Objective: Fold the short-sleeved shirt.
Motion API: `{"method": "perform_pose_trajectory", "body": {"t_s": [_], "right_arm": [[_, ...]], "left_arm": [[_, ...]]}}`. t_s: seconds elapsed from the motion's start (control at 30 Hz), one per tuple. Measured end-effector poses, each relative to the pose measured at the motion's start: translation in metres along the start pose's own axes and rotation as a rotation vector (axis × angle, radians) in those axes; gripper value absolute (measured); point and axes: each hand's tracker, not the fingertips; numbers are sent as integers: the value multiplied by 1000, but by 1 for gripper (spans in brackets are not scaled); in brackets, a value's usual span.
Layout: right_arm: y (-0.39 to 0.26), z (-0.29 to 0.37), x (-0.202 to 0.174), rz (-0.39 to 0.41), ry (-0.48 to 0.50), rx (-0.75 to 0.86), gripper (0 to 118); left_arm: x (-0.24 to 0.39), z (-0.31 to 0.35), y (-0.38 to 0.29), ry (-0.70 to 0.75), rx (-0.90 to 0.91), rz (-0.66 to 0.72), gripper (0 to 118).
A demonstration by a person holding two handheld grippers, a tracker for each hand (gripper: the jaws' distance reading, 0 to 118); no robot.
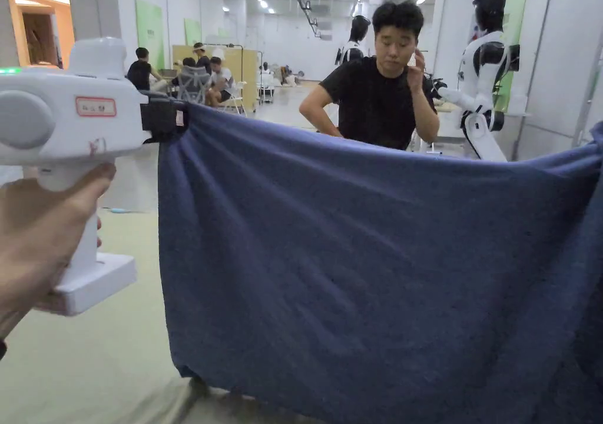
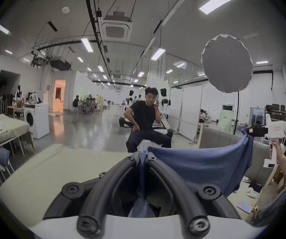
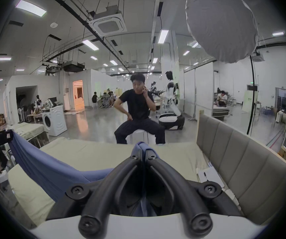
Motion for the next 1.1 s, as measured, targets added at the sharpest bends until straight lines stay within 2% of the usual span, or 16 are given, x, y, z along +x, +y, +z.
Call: {"method": "perform_pose_trajectory", "body": {"t_s": [0.13,0.4,0.43,0.53,0.63,0.8,0.87,1.0,1.1], "right_arm": [[36,-24,-2,-39,-18,40,3],[69,-72,-32,-20,-75,79,3],[77,-95,-24,-24,-80,74,3],[90,-116,-34,2,-87,79,3],[109,-146,-38,54,-87,88,3],[132,-173,-48,57,-94,107,3],[139,-173,-51,24,-84,123,3],[141,-180,-63,86,-107,128,3],[128,-189,-64,77,-92,117,3]], "left_arm": [[7,-38,38,49,-12,-70,5],[-2,-97,72,134,1,-81,5],[-4,-103,77,152,3,-79,5],[-13,-119,86,177,11,-57,5],[-23,-134,90,207,3,-71,5],[-38,-153,94,219,19,-34,5],[-41,-161,93,234,16,-49,5],[-41,-178,82,242,3,-60,5],[-45,-186,69,231,-15,-26,5]]}}
